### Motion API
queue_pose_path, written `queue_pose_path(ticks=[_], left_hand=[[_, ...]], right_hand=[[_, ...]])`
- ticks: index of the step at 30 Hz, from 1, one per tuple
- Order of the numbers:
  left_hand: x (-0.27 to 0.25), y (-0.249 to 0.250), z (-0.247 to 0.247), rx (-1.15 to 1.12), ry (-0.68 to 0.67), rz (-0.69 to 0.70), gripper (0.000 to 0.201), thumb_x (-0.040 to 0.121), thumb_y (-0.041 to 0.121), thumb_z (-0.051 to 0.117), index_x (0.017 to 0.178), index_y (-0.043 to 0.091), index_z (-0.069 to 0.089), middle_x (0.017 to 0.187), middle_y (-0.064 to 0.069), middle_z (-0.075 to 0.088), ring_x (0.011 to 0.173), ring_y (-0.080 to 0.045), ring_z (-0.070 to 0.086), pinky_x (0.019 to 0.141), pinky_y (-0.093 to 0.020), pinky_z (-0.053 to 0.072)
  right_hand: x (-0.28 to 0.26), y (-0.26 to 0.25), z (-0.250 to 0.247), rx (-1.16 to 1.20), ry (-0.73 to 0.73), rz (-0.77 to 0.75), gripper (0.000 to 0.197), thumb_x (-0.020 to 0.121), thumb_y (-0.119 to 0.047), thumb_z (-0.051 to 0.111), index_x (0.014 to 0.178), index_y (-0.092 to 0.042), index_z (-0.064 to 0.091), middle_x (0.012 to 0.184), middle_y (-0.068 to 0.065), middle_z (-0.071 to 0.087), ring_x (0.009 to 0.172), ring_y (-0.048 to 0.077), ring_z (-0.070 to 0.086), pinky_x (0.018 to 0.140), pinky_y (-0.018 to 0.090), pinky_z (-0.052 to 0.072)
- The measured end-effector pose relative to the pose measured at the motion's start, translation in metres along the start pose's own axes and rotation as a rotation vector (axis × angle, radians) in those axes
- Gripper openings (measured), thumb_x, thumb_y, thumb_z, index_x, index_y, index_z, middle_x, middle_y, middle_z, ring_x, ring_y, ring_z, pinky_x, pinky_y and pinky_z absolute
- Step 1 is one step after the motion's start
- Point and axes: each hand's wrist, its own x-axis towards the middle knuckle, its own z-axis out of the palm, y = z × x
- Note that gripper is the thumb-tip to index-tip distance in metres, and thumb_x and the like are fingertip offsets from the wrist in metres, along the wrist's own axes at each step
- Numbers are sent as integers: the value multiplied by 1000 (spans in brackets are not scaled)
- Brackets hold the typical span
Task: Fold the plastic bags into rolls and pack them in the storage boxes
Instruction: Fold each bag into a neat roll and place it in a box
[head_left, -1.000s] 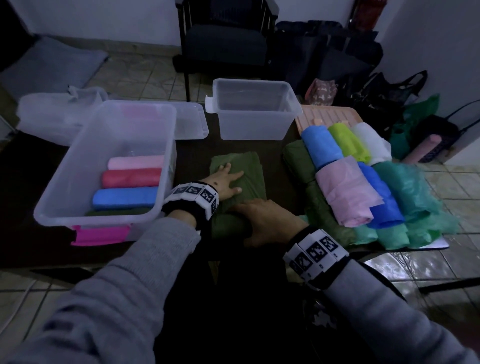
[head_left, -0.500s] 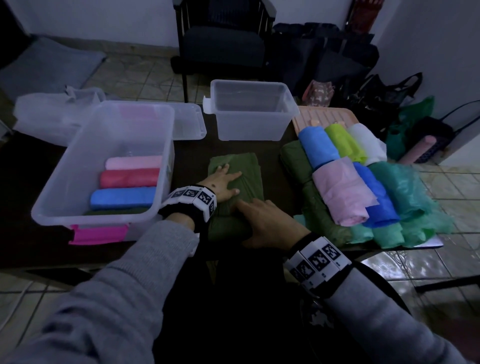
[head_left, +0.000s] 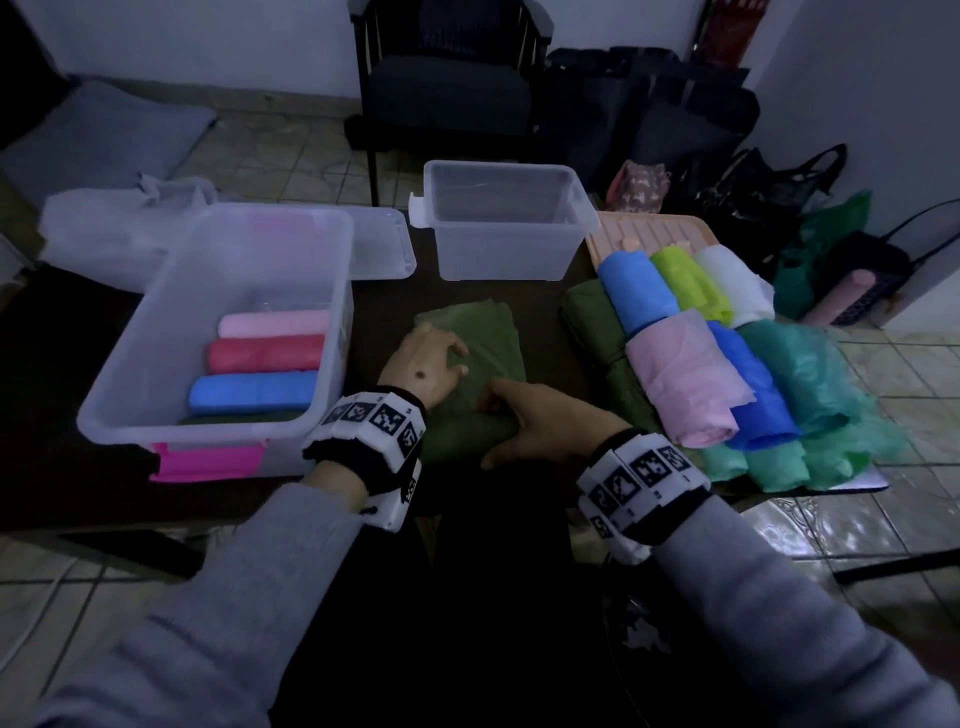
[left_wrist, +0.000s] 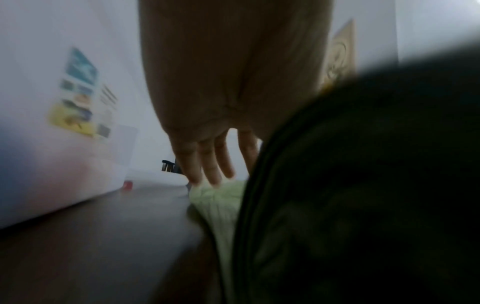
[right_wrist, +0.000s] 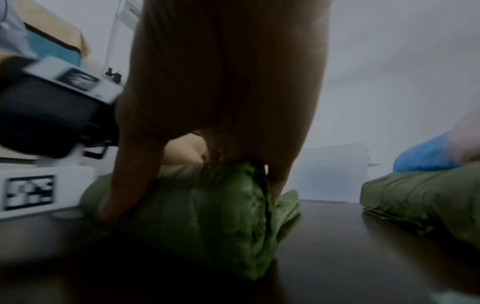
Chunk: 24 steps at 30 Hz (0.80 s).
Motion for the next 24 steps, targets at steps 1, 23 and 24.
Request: queue_pose_path(ticks=[1, 23, 24], left_hand=[[-6, 2, -3, -41, 16, -1, 22, 89, 20, 62, 110, 15, 66, 126, -6, 56, 117, -23, 53, 98, -27, 39], [-27, 13, -19, 136, -379, -46, 53, 72, 23, 80, 121, 21, 61, 117, -8, 63, 101, -24, 60, 87, -34, 51], [-26, 13, -19, 154, -402, -38, 54, 74, 23, 79, 124, 21, 60, 120, -7, 62, 104, -24, 59, 88, -32, 50]], right_hand=[[1, -1, -3, -7, -6, 4, 61, 74, -34, 78, 123, -15, 48, 123, 3, 53, 111, 19, 51, 81, 20, 36], [-7, -29, 23, -444, 241, 88, 43, 94, -21, 44, 134, -9, 36, 130, 13, 44, 122, 30, 40, 104, 41, 30], [-11, -30, 32, -472, 238, 96, 48, 94, -22, 43, 139, -8, 32, 133, 14, 42, 125, 32, 38, 108, 43, 25]])
